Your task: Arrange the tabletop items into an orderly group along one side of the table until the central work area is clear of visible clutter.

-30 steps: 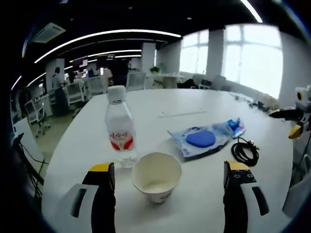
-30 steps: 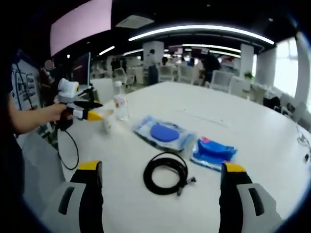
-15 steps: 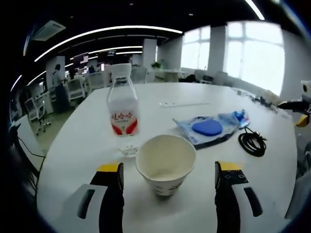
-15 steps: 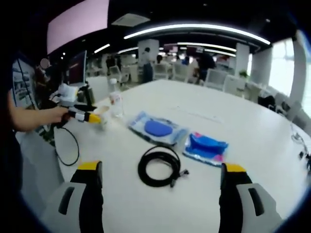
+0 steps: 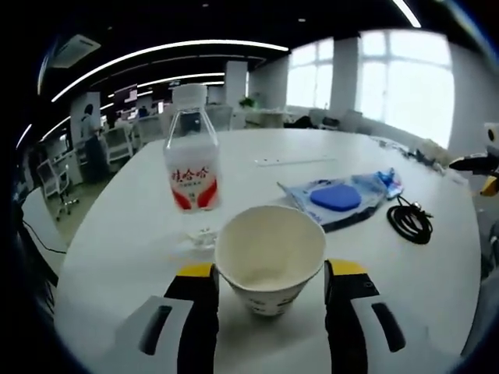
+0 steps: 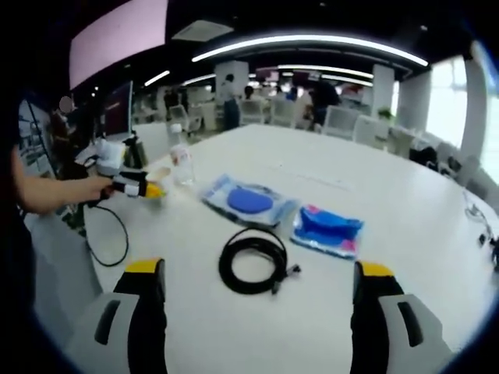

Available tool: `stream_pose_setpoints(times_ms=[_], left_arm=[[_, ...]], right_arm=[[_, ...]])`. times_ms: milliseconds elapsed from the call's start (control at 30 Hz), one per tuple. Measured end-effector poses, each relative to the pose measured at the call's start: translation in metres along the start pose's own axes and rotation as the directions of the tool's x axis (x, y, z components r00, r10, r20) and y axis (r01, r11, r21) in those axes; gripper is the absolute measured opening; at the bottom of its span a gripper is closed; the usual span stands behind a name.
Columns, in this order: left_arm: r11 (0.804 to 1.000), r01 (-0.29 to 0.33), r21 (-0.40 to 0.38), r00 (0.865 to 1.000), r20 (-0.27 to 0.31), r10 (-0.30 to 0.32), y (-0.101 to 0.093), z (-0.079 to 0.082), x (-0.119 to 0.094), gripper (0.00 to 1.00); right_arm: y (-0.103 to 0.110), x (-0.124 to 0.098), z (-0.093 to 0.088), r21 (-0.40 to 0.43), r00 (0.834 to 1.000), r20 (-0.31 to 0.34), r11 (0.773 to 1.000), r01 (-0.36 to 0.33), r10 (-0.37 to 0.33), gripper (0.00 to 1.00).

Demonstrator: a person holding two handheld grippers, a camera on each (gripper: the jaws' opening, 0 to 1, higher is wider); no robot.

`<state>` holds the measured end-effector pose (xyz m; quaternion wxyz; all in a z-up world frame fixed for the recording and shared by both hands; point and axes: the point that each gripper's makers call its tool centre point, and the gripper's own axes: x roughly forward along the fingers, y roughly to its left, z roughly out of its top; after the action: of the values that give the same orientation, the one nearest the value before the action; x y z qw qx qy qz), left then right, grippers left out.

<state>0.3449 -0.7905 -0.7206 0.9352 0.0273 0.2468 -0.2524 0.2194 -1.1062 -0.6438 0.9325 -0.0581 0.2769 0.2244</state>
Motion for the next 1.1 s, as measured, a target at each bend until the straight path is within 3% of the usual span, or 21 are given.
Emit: stream_pose_setpoints(times_ms=[133,633,1100], left_arm=[[1.000,0.005,-0.003,1.000,-0.009,-0.005,-0.002,-0.002,0.001,0.42],[1.000,0.002,-0.008,1.000,-0.028,-0.002,-0.002,-0.003,0.000,0.39],[1.000,0.028,0.001,0.999,0.026,-0.028,-0.012,0.029,0.000,0.39]], right_arm=[[-0.002,0.001,-0.003,-0.003,1.000,-0.010,1.000,0.010,-0.010,0.98],[-0.002,0.000,-0.007,0.005,1.000,-0.016,1.000,0.013,-0.013,0.97],[0.002,-0.001,-0.004,-0.011,1.000,-0.007,1.000,-0.004,0.003,0.97]])
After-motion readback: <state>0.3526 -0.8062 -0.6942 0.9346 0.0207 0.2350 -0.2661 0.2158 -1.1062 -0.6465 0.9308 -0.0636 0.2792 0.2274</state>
